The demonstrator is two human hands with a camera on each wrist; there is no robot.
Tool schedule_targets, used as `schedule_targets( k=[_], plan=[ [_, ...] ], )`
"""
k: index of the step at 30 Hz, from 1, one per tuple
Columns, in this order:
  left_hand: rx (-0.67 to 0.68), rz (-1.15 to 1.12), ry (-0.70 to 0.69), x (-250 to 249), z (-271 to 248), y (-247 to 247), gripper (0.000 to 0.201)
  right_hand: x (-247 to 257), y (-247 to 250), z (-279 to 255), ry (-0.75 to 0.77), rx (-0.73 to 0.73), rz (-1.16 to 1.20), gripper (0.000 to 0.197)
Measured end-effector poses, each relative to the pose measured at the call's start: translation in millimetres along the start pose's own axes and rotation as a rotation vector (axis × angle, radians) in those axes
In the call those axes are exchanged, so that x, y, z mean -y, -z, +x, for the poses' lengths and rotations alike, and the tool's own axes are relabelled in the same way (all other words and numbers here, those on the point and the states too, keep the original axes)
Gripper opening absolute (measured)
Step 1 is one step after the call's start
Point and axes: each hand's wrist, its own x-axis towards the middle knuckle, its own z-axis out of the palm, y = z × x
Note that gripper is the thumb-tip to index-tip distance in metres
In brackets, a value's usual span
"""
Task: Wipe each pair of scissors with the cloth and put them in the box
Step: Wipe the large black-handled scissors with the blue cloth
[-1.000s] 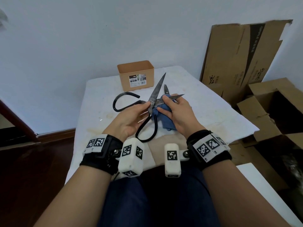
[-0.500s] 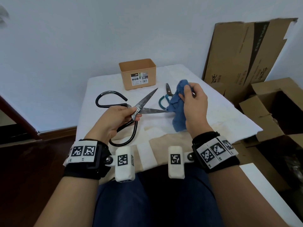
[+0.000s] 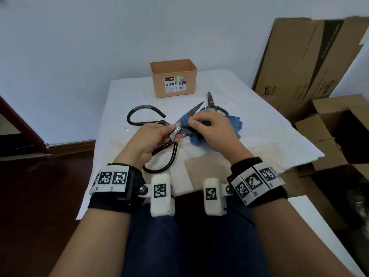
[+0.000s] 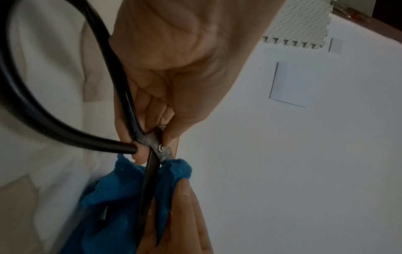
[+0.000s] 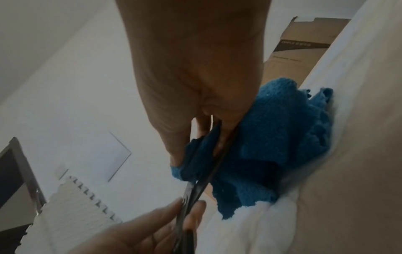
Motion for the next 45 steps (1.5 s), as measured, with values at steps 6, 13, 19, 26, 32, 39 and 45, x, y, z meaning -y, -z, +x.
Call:
schedule_targets(
  k=[6,13,19,26,32,39,45],
  plan=[
    [-0.01,0.004,0.004,5.8,-1.8,-6.2,0.015,-3.8,-9.0,-1.6,0.029,-0.032,-0.093,0.01],
    [0.006,0.013,0.0,9.5,-0.6,-7.6,0.022,-8.7,-15.4,2.2,-0.02,-0.091,-0.165,0.02],
    [0.002,0.023,-0.028,10.8,-1.2,-11.6,0.03,-17.5,-16.3,3.7,-0.132,-0.134,-0.206,0.028],
    [0.03,0.052,-0.118,7.3,-3.2,-15.1,0.011,-9.8,-12.8,2.7,-0.181,-0.171,-0.038,0.027],
    [0.091,0.042,-0.142,6.6,-5.3,-16.7,0.031,-11.9,-8.7,5.1,-0.199,-0.179,0.031,0.036],
    [0.1,0.077,-0.136,6.9,-3.4,-13.9,0.012,-17.1,-5.0,6.1,-0.246,-0.193,0.02,0.047],
    [0.131,0.04,-0.09,8.1,-2.5,-10.1,0.01,-17.4,2.0,8.4,-0.239,-0.244,0.08,0.049]
  ],
)
